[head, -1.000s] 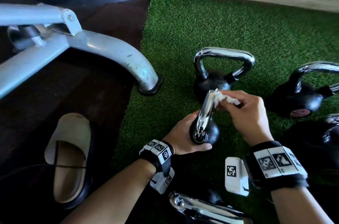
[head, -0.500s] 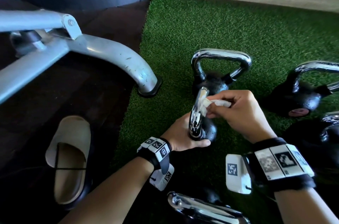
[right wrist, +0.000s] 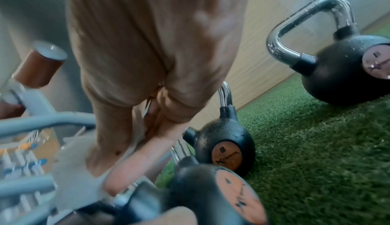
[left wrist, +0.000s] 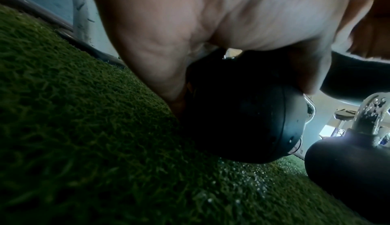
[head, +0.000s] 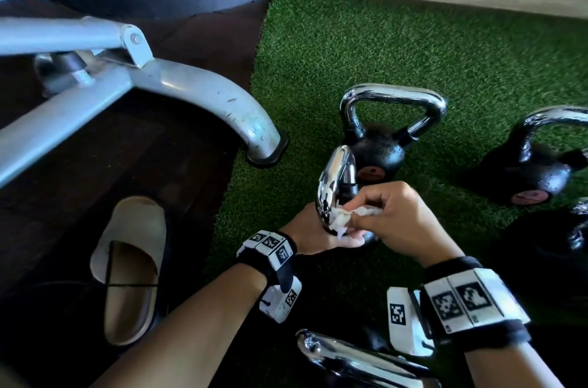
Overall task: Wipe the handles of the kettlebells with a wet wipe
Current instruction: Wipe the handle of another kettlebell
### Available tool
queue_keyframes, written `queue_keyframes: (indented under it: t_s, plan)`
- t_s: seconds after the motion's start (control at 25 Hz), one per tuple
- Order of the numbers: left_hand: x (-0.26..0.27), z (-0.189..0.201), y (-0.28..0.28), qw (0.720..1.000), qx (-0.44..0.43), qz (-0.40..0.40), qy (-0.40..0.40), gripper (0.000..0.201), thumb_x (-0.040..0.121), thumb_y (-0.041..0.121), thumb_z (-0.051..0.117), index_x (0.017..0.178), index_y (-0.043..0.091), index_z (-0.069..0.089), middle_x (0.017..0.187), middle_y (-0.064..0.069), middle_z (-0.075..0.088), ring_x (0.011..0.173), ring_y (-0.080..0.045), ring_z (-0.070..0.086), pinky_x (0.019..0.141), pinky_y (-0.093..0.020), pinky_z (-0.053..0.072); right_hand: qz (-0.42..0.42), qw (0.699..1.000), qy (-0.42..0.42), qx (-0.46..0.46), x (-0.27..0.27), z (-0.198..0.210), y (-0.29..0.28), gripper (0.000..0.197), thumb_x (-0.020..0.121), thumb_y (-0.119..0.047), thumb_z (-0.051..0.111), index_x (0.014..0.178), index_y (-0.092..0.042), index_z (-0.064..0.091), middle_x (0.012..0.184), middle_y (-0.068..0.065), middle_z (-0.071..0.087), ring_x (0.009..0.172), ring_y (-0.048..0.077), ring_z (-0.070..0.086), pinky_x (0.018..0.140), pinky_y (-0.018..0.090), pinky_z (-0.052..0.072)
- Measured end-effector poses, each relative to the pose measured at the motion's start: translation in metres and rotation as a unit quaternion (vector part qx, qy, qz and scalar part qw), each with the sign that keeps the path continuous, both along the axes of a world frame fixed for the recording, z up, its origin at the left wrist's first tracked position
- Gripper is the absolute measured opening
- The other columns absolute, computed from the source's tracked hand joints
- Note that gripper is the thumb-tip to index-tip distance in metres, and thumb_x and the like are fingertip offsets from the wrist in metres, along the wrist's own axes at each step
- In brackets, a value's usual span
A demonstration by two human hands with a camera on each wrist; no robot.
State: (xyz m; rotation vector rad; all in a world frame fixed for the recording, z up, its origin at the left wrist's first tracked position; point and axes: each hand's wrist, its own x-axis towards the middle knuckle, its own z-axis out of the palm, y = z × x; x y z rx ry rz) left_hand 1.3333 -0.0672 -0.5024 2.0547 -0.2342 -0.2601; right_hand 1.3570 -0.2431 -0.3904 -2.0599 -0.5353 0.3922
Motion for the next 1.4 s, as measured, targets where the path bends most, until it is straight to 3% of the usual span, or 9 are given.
queue_keyframes:
  t_s: [0.12,0.32,0.52,0.6,0.68,0.76,0.84,1.08,1.4]
  plan:
    - [-0.006,-0.001,0.006,0.999,-0.042,0.005,-0.019,0.035,0.087,0.021,0.081,0.12,0.019,0.069,0.13,0.008,0.068,0.117,0.027,0.044,0.105,-0.003,0.027,0.019,0.998,-0.022,-0.063,-0.005,-0.003,0.001,0.03,0.073,-0.002,0.082,0.078,-0.031,0.08,0.066,-0.012,0.076,0.059,0.0,0.068,0.064,0.023,0.055]
    - [-0.013,0.011,0.006,0.996,-0.064,0.014,-0.06,0.054,0.085,0.013,0.083,0.127,0.035,0.057,0.126,0.044,0.053,0.125,0.02,0.045,0.111,-0.007,0.028,0.044,0.995,-0.071,-0.06,0.005,-0.005,0.017,0.028,0.081,0.004,0.073,0.099,-0.015,0.082,0.08,-0.019,0.07,0.067,-0.017,0.063,0.065,0.003,0.045]
    - [-0.018,0.004,0.009,0.999,-0.008,0.018,-0.032,0.041,0.084,0.035,0.083,0.119,0.024,0.065,0.124,0.02,0.064,0.125,0.009,0.053,0.115,-0.024,0.039,0.122,0.99,-0.004,-0.068,0.01,0.003,0.027,0.03,0.086,0.003,0.07,0.094,-0.022,0.083,0.067,-0.017,0.073,0.064,-0.008,0.066,0.065,0.012,0.051]
    - [-0.024,0.005,0.009,0.999,0.026,0.018,-0.026,0.023,0.084,0.035,0.084,0.096,0.033,0.064,0.106,0.031,0.061,0.108,0.026,0.049,0.101,-0.005,0.036,0.153,0.985,0.036,-0.072,0.008,0.008,0.026,0.03,0.088,0.003,0.068,0.096,-0.023,0.082,0.062,-0.022,0.071,0.06,-0.007,0.065,0.061,0.011,0.051]
    - [-0.027,0.008,0.008,0.998,0.053,0.019,-0.031,0.034,0.086,0.034,0.082,0.113,0.035,0.062,0.114,0.037,0.053,0.108,0.033,0.04,0.1,0.001,0.028,0.175,0.98,0.049,-0.087,0.007,0.01,0.027,0.028,0.089,0.003,0.067,0.1,-0.018,0.081,0.058,-0.03,0.067,0.061,-0.014,0.064,0.061,0.004,0.045]
    - [-0.029,0.014,0.009,0.995,0.086,0.0,-0.052,0.066,0.087,0.04,0.08,0.143,0.04,0.045,0.131,0.033,0.047,0.124,0.024,0.036,0.111,-0.007,0.027,0.162,0.982,0.071,-0.066,0.004,0.007,0.028,0.022,0.087,-0.001,0.07,0.095,-0.018,0.082,0.066,-0.014,0.075,0.063,-0.003,0.069,0.065,0.012,0.051]
    - [-0.031,0.016,0.011,0.991,0.119,-0.016,-0.059,0.074,0.088,0.045,0.077,0.146,0.052,0.033,0.135,0.026,0.054,0.127,0.011,0.041,0.115,-0.013,0.032,0.13,0.985,0.112,-0.015,-0.002,0.002,0.026,0.016,0.085,-0.001,0.075,0.091,-0.015,0.079,0.079,0.004,0.079,0.07,0.016,0.073,0.072,0.032,0.061]
    - [-0.035,0.015,0.01,0.991,0.115,0.016,-0.063,0.057,0.083,0.054,0.079,0.131,0.03,0.058,0.127,0.026,0.053,0.12,0.01,0.046,0.115,-0.021,0.037,-0.024,0.979,0.161,0.122,-0.009,-0.013,0.035,0.025,0.059,-0.008,0.092,0.077,-0.014,0.076,0.09,0.021,0.077,0.084,0.041,0.074,0.087,0.066,0.057]
    - [-0.037,0.018,0.006,0.99,0.14,0.007,-0.002,0.056,0.079,0.061,0.077,0.127,0.038,0.059,0.129,0.021,0.062,0.118,0.004,0.054,0.112,-0.023,0.041,-0.111,0.991,-0.038,0.065,-0.007,-0.012,0.037,0.025,0.064,-0.008,0.091,0.064,-0.022,0.069,0.076,-0.007,0.077,0.069,0.013,0.072,0.069,0.036,0.061]
